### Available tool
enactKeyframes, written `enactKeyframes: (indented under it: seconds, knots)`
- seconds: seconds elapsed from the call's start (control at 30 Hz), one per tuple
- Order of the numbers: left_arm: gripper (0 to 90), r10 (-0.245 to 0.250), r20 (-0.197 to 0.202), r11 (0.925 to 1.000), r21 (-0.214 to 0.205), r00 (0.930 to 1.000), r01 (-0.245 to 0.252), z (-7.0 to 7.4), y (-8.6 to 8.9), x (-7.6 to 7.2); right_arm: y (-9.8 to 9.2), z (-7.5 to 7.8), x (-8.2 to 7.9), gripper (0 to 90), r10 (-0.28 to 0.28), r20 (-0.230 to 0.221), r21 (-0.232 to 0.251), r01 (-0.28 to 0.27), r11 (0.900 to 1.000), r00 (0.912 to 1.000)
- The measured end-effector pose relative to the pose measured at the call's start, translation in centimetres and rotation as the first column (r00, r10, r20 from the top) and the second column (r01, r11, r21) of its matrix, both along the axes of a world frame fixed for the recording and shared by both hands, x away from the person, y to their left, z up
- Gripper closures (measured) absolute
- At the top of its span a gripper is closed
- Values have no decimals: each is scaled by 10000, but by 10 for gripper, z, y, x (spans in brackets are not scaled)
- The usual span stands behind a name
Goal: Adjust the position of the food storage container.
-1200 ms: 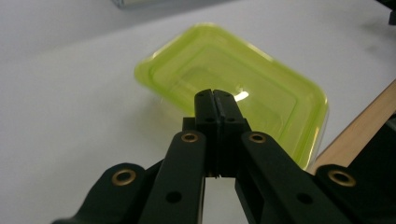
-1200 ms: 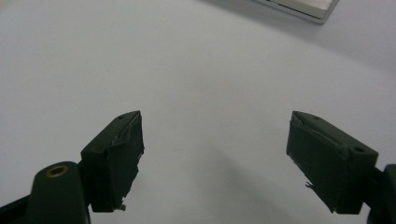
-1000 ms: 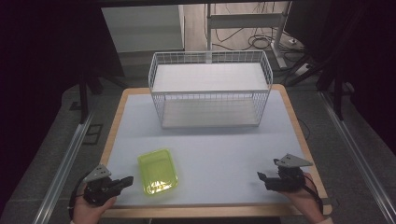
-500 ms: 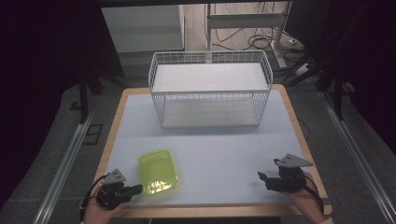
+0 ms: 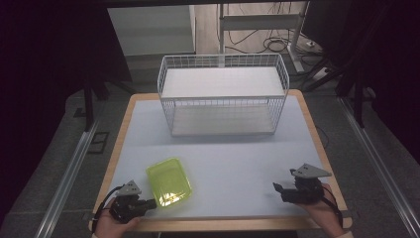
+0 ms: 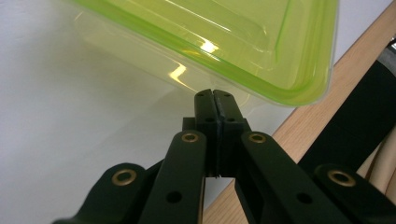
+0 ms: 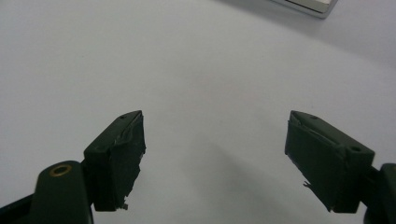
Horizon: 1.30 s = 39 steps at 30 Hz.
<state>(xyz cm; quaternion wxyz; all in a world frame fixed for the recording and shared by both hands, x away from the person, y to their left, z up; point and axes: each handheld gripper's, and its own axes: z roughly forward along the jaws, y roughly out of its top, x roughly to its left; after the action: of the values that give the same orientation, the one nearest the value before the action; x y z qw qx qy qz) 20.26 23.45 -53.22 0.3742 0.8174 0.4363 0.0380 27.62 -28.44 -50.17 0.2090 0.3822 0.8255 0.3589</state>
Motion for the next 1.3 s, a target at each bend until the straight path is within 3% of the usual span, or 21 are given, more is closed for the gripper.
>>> enactKeyframes:
  seconds: [0.33,0.73,1.3]
  knots:
    - [900,-452,-44,9990,39,9990,452,1,-22,6,1,0,0,203,10,-24,22,-10,10000,10000]
    - [900,-463,-67,9989,71,9989,464,0,-49,10,2,-1,0,203,43,-56,42,-43,10000,10000]
    - [900,-542,203,9982,260,9983,537,3,-92,22,2,-2,0,203,65,-104,18,-64,10000,9999]
